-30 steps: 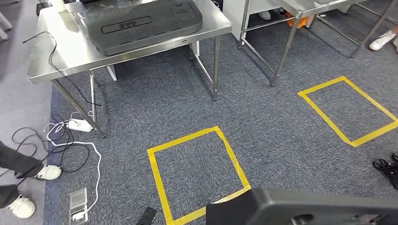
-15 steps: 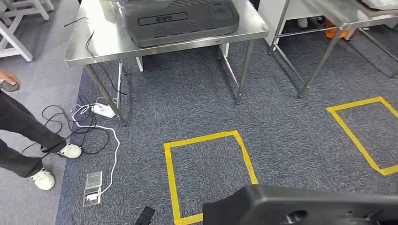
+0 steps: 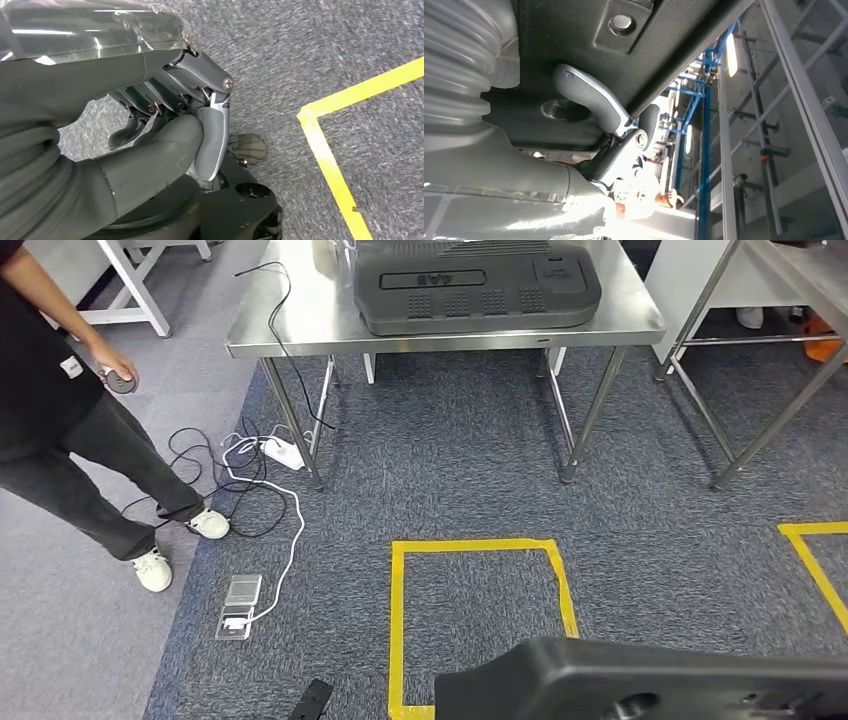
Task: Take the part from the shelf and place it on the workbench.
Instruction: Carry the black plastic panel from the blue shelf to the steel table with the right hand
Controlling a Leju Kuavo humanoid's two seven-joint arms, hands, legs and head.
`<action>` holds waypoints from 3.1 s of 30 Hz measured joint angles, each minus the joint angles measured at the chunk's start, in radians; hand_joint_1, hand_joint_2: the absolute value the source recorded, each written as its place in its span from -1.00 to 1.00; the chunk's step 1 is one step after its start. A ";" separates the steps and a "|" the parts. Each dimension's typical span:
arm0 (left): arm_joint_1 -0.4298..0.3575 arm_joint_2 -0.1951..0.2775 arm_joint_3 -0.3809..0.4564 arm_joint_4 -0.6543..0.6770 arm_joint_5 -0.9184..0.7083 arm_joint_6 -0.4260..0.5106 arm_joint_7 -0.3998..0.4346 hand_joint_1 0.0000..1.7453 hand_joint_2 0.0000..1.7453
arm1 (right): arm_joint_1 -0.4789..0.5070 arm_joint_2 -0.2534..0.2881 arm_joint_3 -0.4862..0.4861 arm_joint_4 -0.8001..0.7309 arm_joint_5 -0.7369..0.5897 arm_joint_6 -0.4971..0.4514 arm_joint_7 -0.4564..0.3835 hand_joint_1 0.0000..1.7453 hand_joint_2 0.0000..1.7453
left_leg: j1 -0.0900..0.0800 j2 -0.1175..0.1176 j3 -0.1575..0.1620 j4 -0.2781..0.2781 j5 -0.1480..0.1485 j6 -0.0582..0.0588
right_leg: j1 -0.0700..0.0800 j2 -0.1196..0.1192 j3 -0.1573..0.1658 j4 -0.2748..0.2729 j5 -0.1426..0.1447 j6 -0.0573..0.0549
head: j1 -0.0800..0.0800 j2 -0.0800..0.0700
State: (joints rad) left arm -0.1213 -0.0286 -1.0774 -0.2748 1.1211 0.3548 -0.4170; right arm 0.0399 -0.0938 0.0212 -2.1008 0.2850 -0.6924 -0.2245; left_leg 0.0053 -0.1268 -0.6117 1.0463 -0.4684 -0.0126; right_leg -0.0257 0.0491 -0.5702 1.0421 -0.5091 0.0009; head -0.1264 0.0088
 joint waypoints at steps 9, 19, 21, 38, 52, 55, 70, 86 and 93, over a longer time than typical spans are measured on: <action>0.001 0.000 0.000 0.000 -0.002 -0.002 -0.004 1.00 1.00 | -0.003 0.000 0.001 0.000 0.025 0.000 0.007 1.00 1.00 | 0.006 0.119 -0.063 0.137 -0.033 -0.014 | 0.008 -0.075 0.024 -0.009 -0.012 -0.018 | -0.014 0.000; -0.001 0.001 0.000 0.000 -0.003 -0.002 -0.005 1.00 1.00 | -0.001 -0.001 0.002 0.000 0.028 0.000 0.007 1.00 1.00 | -0.007 0.124 0.009 -0.012 0.003 0.005 | 0.010 -0.081 0.041 -0.019 -0.024 -0.005 | -0.010 0.000; -0.001 0.001 0.000 0.000 -0.004 -0.003 -0.005 1.00 1.00 | -0.001 -0.001 0.002 0.000 0.028 0.000 0.007 1.00 1.00 | -0.007 0.124 0.009 -0.012 0.002 0.007 | 0.010 -0.081 0.042 -0.023 -0.023 -0.002 | -0.010 0.000; -0.002 0.001 0.000 0.000 -0.007 -0.004 -0.005 1.00 1.00 | -0.001 -0.007 0.002 0.000 0.037 0.000 0.016 1.00 1.00 | -0.004 0.124 0.014 -0.013 0.000 0.009 | 0.016 -0.081 0.046 -0.027 -0.023 0.003 | -0.011 0.000; -0.002 0.001 0.000 0.000 -0.004 -0.009 0.006 1.00 1.00 | 0.006 -0.030 0.029 0.000 0.015 0.000 0.046 1.00 1.00 | -0.003 0.124 0.014 -0.014 0.000 0.009 | 0.017 -0.081 0.047 -0.027 -0.023 0.002 | -0.010 0.000; -0.001 0.001 0.000 0.000 0.001 -0.004 0.005 1.00 1.00 | 0.008 -0.040 0.045 0.000 0.007 0.000 0.046 1.00 1.00 | -0.003 0.124 0.014 -0.014 0.000 0.009 | 0.017 -0.081 0.047 -0.027 -0.023 0.002 | -0.010 0.000; 0.011 0.001 0.000 0.000 0.004 0.001 0.008 1.00 1.00 | 0.030 -0.109 0.147 -0.006 -0.120 0.072 0.039 1.00 1.00 | -0.003 0.124 0.015 -0.014 0.000 0.009 | 0.018 -0.081 0.047 -0.027 -0.023 0.002 | -0.010 0.000; 0.012 0.001 0.000 0.000 0.022 -0.002 0.000 1.00 1.00 | 0.029 -0.130 0.204 -0.006 -0.189 0.118 0.035 1.00 1.00 | -0.003 0.124 0.015 -0.014 0.000 0.009 | 0.018 -0.081 0.048 -0.027 -0.023 0.002 | -0.010 0.000; 0.009 0.006 0.000 0.000 0.024 -0.002 -0.007 1.00 1.00 | 0.028 -0.130 0.221 -0.006 -0.182 0.117 0.035 1.00 1.00 | -0.003 0.124 0.015 -0.014 0.000 0.009 | 0.018 -0.081 0.048 -0.027 -0.023 0.002 | -0.010 0.000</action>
State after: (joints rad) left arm -0.1120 -0.0224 -1.0777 -0.2747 1.1448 0.3526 -0.4238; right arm 0.0680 -0.2235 0.2425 -2.1069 0.1028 -0.5758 -0.1892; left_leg 0.0020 -0.0029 -0.5966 1.0325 -0.4681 -0.0035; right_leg -0.0082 -0.0317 -0.5223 1.0154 -0.5324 0.0030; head -0.1368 0.0087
